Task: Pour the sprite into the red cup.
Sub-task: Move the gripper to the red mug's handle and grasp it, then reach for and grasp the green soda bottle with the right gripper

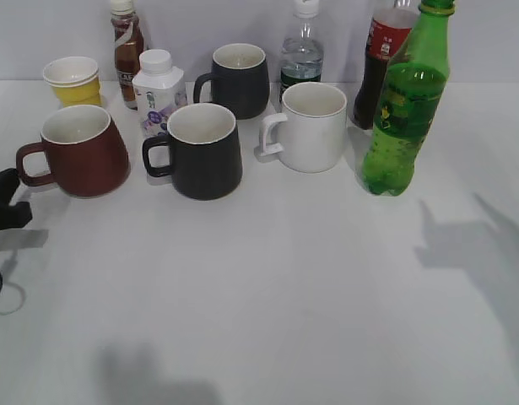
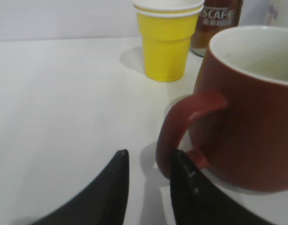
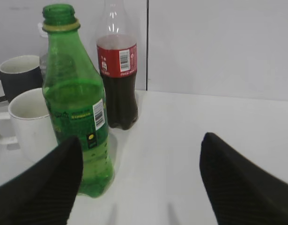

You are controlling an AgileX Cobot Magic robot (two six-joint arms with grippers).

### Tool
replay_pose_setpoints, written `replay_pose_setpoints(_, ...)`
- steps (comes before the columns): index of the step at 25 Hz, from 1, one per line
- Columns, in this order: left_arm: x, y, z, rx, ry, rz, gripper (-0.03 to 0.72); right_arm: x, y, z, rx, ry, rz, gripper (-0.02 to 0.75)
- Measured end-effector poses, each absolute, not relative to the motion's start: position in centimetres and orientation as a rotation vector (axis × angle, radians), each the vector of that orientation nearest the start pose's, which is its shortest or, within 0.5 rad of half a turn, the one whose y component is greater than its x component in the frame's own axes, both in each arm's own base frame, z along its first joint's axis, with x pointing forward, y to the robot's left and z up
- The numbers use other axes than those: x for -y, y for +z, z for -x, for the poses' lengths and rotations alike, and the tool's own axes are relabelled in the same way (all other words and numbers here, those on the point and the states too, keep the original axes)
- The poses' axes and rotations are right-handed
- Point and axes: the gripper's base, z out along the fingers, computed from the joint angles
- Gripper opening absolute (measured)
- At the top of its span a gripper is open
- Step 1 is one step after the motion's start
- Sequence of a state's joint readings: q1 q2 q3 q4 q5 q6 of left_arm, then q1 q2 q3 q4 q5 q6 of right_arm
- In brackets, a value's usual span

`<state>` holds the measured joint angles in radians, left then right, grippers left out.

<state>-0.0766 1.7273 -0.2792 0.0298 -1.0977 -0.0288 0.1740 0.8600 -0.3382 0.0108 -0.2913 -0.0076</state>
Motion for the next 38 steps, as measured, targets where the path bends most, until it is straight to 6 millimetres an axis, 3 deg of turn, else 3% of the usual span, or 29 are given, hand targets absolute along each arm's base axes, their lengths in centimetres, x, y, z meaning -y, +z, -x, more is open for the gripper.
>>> replay_pose_setpoints(9, 2.5, 11.5, -27.7, -1.831, -0.1, -0.088, 0.242, -3.0, 26.0, -17.2, -1.729, 0.127, 0.146, 0.587)
replay_pose_setpoints(23, 3.3, 11.2, -32.5, -1.803, -0.124, -0.159, 0.239, -3.0, 26.0, -17.2, -1.729, 0.127, 0.146, 0.587)
replay_pose_setpoints(26, 3.4, 11.2, -33.0, -1.797, -0.126, -0.165, 0.217, -3.0, 26.0, -17.2, -1.729, 0.127, 0.146, 0.587)
replay_pose_setpoints(29, 3.4, 11.2, -33.1, -1.793, -0.124, -0.166, 0.088, -3.0, 26.0, -17.2, -1.729, 0.127, 0.146, 0.587)
replay_pose_setpoints(35, 3.4, 11.3, -33.1, -1.79, -0.124, -0.165, 0.081, -3.3, 26.0, -17.1, -1.717, 0.08, 0.253, 0.587)
replay_pose_setpoints(38, 3.3, 12.0, -32.2, -1.8, -0.117, -0.168, 0.081, -3.3, 26.0, -17.1, -1.716, 0.078, 0.264, 0.587)
